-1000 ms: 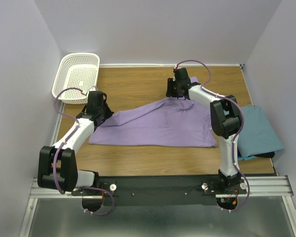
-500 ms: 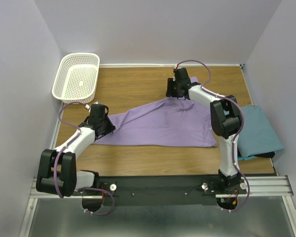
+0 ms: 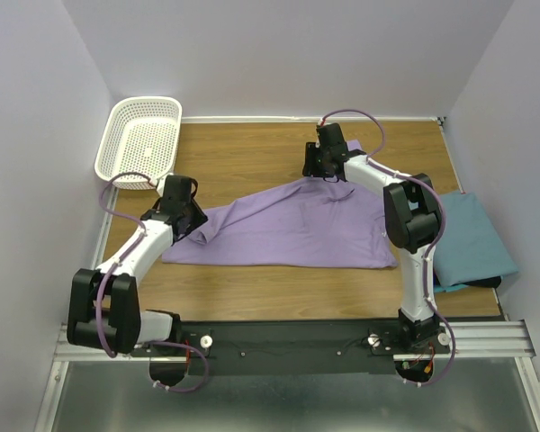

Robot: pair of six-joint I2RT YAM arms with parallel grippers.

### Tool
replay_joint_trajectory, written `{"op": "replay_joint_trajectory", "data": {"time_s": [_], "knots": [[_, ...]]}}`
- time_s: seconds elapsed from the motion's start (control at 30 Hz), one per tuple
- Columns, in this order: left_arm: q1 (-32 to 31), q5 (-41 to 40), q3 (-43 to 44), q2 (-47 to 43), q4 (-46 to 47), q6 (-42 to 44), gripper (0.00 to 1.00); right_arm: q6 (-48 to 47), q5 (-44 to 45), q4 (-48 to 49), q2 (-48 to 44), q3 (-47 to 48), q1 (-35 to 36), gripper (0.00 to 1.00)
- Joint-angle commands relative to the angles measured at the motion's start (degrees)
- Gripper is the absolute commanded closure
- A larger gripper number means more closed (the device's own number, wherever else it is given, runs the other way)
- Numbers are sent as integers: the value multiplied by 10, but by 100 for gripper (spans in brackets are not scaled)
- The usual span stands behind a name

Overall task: Fold and stack the t-shirts
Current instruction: Fold the tshirt

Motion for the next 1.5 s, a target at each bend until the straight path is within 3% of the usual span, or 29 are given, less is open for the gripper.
{"op": "replay_joint_trajectory", "data": {"time_s": [0.0, 0.77, 0.93, 1.1, 1.27, 1.47], "knots": [[-3, -21, -7, 18, -17, -21, 62, 2, -8, 6, -31, -6, -4, 45], [-2, -33, -4, 93, 30, -37, 64, 0, -8, 6, -37, -11, -3, 45], [-2, -39, 9, 96, 33, -33, 71, 0, -8, 6, -40, -14, -4, 45], [-1, -50, 44, 93, 21, -20, 90, 1, -8, 6, -41, -13, -4, 45], [5, -83, 94, 95, 7, -1, 100, 2, -7, 6, -41, -9, -4, 45], [13, -116, 175, 126, 17, 22, 100, 8, -5, 6, -38, -1, -5, 45]]}}
